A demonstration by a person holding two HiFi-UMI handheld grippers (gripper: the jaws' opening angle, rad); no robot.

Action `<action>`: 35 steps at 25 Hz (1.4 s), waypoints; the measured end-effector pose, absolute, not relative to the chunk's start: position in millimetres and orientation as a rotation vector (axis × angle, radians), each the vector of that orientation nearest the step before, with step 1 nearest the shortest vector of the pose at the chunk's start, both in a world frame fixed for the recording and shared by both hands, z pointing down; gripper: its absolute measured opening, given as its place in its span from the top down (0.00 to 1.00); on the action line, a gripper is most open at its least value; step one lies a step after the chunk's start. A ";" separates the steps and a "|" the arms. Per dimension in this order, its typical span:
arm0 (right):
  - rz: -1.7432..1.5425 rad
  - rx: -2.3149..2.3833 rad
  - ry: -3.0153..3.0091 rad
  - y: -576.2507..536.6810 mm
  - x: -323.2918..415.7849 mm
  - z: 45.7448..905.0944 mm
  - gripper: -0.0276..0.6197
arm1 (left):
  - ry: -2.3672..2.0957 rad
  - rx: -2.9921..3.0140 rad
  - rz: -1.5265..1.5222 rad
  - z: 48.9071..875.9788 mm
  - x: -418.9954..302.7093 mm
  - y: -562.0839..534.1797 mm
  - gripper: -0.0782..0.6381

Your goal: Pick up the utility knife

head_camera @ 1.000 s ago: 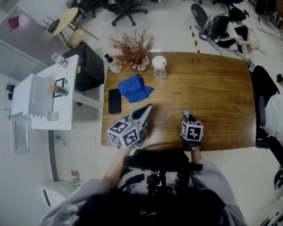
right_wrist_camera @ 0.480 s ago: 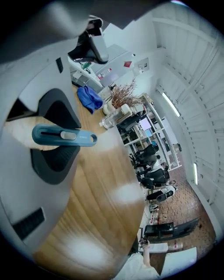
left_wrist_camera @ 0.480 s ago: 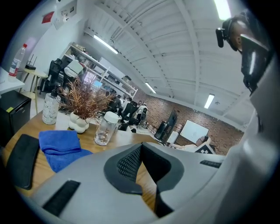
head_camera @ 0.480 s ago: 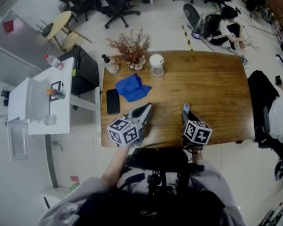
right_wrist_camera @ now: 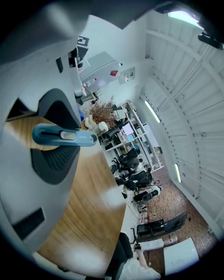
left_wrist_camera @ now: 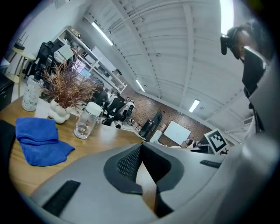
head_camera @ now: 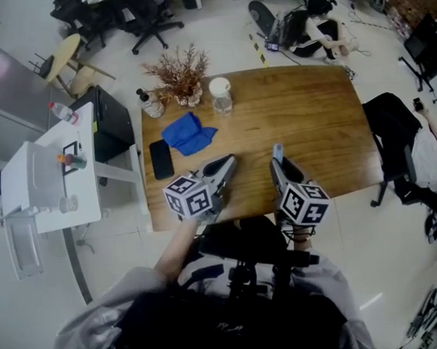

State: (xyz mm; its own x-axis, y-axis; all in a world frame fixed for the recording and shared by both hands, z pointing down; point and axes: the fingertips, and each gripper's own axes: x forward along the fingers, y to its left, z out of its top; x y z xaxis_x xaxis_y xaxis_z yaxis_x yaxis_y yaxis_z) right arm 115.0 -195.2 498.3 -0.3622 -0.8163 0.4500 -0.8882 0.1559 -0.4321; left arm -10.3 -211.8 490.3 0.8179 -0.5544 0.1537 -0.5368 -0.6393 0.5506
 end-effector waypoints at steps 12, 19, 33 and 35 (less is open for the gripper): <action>0.987 1.812 -2.262 -160.9 103.8 489.9 0.74 | -0.698 2.488 -0.011 481.8 -7.0 -197.4 0.88; 0.974 1.821 -2.256 -156.6 99.2 486.3 0.74 | -0.654 2.536 0.058 483.0 -4.6 -187.1 0.88; 1.002 1.757 -2.237 -169.4 110.8 497.0 0.74 | -0.740 2.479 -0.078 474.1 -6.9 -205.3 0.88; 1.028 1.745 -2.217 -172.7 116.8 506.2 0.74 | -0.754 2.470 -0.084 474.2 -6.1 -206.6 0.88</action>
